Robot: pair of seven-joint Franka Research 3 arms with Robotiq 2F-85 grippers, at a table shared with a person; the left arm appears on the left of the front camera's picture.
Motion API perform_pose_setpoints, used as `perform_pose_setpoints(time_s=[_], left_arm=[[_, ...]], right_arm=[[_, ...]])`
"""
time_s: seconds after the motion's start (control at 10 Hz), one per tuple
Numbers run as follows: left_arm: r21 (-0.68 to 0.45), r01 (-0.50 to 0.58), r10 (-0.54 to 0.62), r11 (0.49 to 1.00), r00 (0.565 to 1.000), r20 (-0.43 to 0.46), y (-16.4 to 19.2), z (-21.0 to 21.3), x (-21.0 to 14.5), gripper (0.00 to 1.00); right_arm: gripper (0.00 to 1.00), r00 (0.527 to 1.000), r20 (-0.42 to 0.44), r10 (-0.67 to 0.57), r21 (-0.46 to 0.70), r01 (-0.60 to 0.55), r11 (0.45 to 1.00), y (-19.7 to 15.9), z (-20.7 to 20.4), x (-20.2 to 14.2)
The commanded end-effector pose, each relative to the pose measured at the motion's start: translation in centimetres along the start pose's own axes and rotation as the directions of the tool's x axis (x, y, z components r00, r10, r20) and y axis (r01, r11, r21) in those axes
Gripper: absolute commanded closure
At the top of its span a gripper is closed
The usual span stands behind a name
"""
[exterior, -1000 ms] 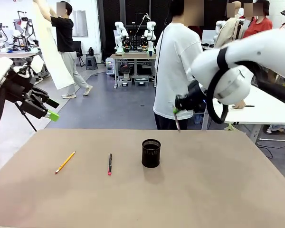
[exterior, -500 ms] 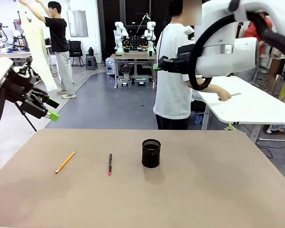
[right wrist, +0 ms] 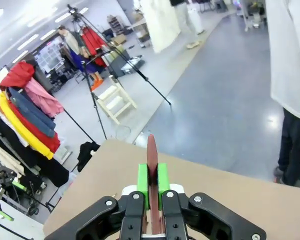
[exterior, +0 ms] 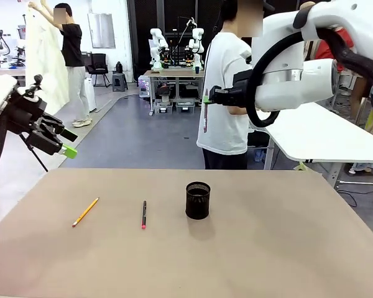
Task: Place the pens into the pen holder.
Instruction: Pick up a writing instrument from the table and place it into the Pen holder.
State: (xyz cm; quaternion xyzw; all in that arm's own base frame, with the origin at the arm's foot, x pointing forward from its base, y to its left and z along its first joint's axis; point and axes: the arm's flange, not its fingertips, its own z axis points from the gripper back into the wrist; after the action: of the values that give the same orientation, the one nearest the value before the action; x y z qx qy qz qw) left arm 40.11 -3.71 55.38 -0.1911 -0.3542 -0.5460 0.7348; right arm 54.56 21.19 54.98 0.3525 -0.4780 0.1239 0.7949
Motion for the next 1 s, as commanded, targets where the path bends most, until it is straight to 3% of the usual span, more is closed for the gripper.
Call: perform_pose_setpoints(time_s=[0.0, 0.1, 0.2, 0.5, 0.7, 0.9], left_arm=[[-0.006, 0.004, -0.003, 1.000, 1.000, 0.018, 0.1, 0.0, 0.1, 0.00], [-0.006, 0.004, -0.003, 1.000, 1.000, 0.018, 0.1, 0.0, 0.1, 0.00], [-0.006, 0.004, -0.003, 1.000, 1.000, 0.018, 0.1, 0.0, 0.1, 0.00], [-0.006, 0.004, -0.003, 1.000, 1.000, 0.018, 0.1, 0.0, 0.1, 0.00], [-0.006, 0.004, -0.003, 1.000, 1.000, 0.018, 0.1, 0.0, 0.1, 0.00], [-0.006, 0.004, -0.003, 1.000, 1.000, 0.018, 0.1, 0.0, 0.1, 0.00]], right_arm=[[1.00, 0.998, 0.016, 0.056, 0.210, -0.058, 0.976, -1.4, -0.3, -3.9], [1.00, 0.995, -0.006, 0.096, 0.277, -0.091, 0.957, -1.2, -0.6, -6.2], [1.00, 0.985, 0.036, 0.168, 0.299, -0.171, 0.939, -1.0, -1.0, -7.7], [1.00, 0.891, 0.053, 0.450, 0.349, -0.439, 0.828, -1.1, -1.4, -12.6], [1.00, 0.860, 0.001, 0.510, 0.323, -0.483, 0.814, -2.1, -1.6, -15.8], [1.00, 0.882, -0.011, 0.472, 0.239, -0.456, 0.857, -3.3, -1.6, -17.5]])
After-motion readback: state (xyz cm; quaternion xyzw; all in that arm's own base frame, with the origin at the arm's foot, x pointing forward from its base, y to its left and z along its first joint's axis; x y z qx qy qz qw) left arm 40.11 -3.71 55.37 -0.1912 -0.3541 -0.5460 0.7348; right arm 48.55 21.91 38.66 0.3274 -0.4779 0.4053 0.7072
